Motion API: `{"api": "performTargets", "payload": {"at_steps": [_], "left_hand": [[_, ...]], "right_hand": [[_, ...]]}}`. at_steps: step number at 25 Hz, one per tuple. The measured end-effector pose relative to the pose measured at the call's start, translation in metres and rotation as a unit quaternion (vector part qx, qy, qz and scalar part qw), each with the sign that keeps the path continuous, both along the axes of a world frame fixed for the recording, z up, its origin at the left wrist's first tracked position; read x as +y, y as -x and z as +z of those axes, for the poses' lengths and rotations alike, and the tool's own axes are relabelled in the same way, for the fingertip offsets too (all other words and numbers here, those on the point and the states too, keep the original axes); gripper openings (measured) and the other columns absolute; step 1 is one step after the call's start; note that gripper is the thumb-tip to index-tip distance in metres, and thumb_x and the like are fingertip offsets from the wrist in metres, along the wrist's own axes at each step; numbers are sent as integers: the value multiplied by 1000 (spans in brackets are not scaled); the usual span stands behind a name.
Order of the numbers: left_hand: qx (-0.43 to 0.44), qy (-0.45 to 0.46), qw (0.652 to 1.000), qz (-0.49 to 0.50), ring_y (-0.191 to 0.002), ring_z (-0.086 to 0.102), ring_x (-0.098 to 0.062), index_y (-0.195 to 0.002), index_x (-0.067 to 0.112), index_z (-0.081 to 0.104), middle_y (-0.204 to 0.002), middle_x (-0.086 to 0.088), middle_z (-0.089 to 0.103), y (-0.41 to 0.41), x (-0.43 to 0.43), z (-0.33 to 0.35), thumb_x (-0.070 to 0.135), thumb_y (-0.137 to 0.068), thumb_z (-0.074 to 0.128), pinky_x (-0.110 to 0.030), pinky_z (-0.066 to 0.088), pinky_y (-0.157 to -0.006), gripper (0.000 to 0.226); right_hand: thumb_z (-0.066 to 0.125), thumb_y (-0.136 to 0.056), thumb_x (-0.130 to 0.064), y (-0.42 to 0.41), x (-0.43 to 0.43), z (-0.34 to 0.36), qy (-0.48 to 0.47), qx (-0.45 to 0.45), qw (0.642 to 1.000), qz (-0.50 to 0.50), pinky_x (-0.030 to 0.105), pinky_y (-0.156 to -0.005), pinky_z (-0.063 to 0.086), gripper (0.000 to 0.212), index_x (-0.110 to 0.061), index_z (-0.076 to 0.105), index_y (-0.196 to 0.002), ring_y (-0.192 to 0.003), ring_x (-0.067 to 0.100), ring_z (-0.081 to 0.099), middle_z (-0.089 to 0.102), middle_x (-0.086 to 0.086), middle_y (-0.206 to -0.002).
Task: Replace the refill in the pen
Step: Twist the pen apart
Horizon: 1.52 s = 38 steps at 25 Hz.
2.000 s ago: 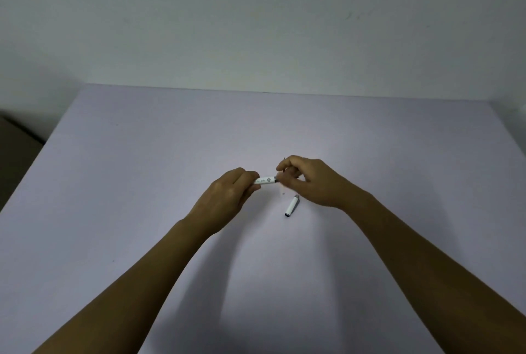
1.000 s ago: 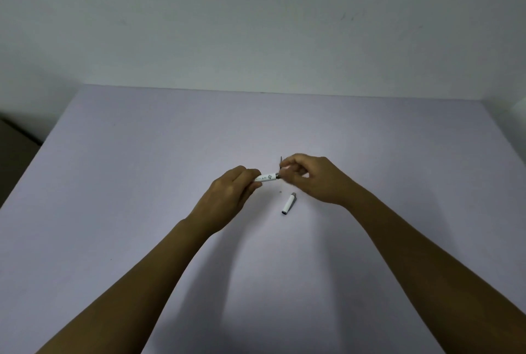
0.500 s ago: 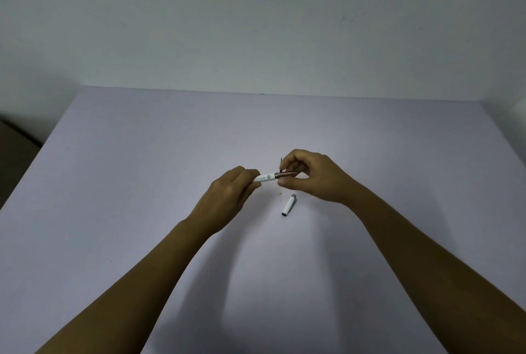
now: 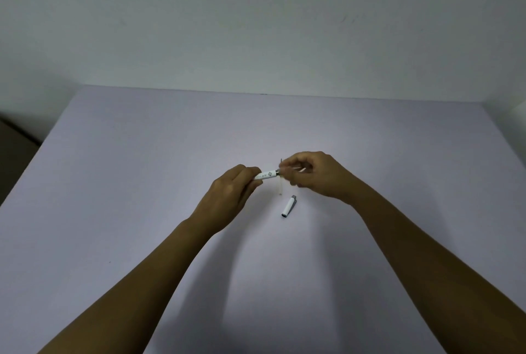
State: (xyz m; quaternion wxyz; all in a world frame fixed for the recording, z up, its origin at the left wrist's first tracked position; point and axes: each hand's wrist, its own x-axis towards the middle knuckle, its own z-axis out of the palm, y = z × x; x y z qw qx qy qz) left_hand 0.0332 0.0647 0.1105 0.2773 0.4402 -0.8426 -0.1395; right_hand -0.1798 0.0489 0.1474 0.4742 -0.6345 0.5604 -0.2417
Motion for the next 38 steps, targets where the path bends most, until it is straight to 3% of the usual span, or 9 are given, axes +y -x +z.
{"api": "performTargets", "payload": {"at_steps": [3, 5, 9, 13, 22, 27, 31, 34, 38], "left_hand": [[1, 4, 1000, -5, -60, 47, -20, -99, 3, 60, -74, -12, 58, 0, 0, 0, 28, -93, 39, -19, 30, -57, 34], [2, 4, 1000, -3, -60, 47, -20, -99, 2, 60, -74, -12, 58, -1, 0, 0, 27, -92, 40, -23, 33, -56, 32], [3, 5, 1000, 2, -62, 39, -12, -100, 3, 60, -74, -11, 58, 1, 1, 1, 27, -92, 41, -18, 29, -57, 32], [19, -8, 1000, 15, -64, 41, -12, -101, 3, 59, -77, -10, 60, 0, -1, -1, 20, -93, 48, -18, 30, -60, 22], [29, -63, 996, 53, -65, 58, -21, -96, 9, 62, -80, -7, 66, 6, 8, -16, 22, -88, 61, -31, 48, -60, 15], [40, -67, 994, 71, -67, 62, -23, -94, 7, 63, -83, -9, 66, 5, 6, -18, 20, -86, 64, -35, 52, -62, 15], [44, -84, 992, 78, -68, 62, -24, -95, 7, 63, -84, -10, 67, 4, 4, -26, 20, -86, 64, -39, 55, -64, 16], [42, -101, 991, 75, -70, 63, -23, -95, 8, 63, -84, -9, 67, 4, 6, -33, 21, -86, 64, -37, 55, -65, 16], [27, -104, 991, 76, -68, 62, -21, -94, 9, 63, -83, -7, 66, 1, 1, -38, 22, -86, 64, -29, 49, -63, 15]], "right_hand": [[66, -79, -43, 1, -2, 0, -3, 18, 1000, -5, 18, -64, 50, 19, -26, 71, -73, -59, 0, 64, 69, -12, -60], [73, -75, -34, 3, -3, 0, 10, 19, 1000, 7, 22, -67, 48, 8, -28, 69, -77, -65, 2, 62, 68, -10, -69], [66, -78, -45, 1, -2, 1, -28, -22, 999, -32, 30, -77, 56, 25, -22, 69, -87, -72, 9, 69, 72, -5, -74], [66, -83, -27, -1, -1, 2, 0, -34, 999, -39, 34, -83, 54, 2, -25, 68, -84, -79, 14, 68, 73, 1, -87], [72, -77, -7, -5, -7, 2, 39, -214, 967, -133, 13, -73, 52, 15, -21, 68, -84, -80, 6, 70, 74, -9, -76], [70, -81, -16, 12, -17, -13, -3, -339, 906, -255, 14, -70, 53, 13, -27, 71, -88, -80, 2, 68, 73, -11, -78], [67, -82, -10, 13, -4, -88, -109, -211, 902, -360, 23, -76, 54, 31, -6, 65, -112, -79, 9, 63, 69, 2, -86], [72, -76, -16, 7, 17, -141, -164, -35, 900, -402, 34, -88, 54, 31, -7, 67, -105, -87, 22, 65, 71, 12, -101], [75, -73, -22, -1, 25, -167, -138, 82, 909, -384, 23, -72, 43, 25, -9, 67, -93, -92, 23, 66, 73, 8, -96]]}}
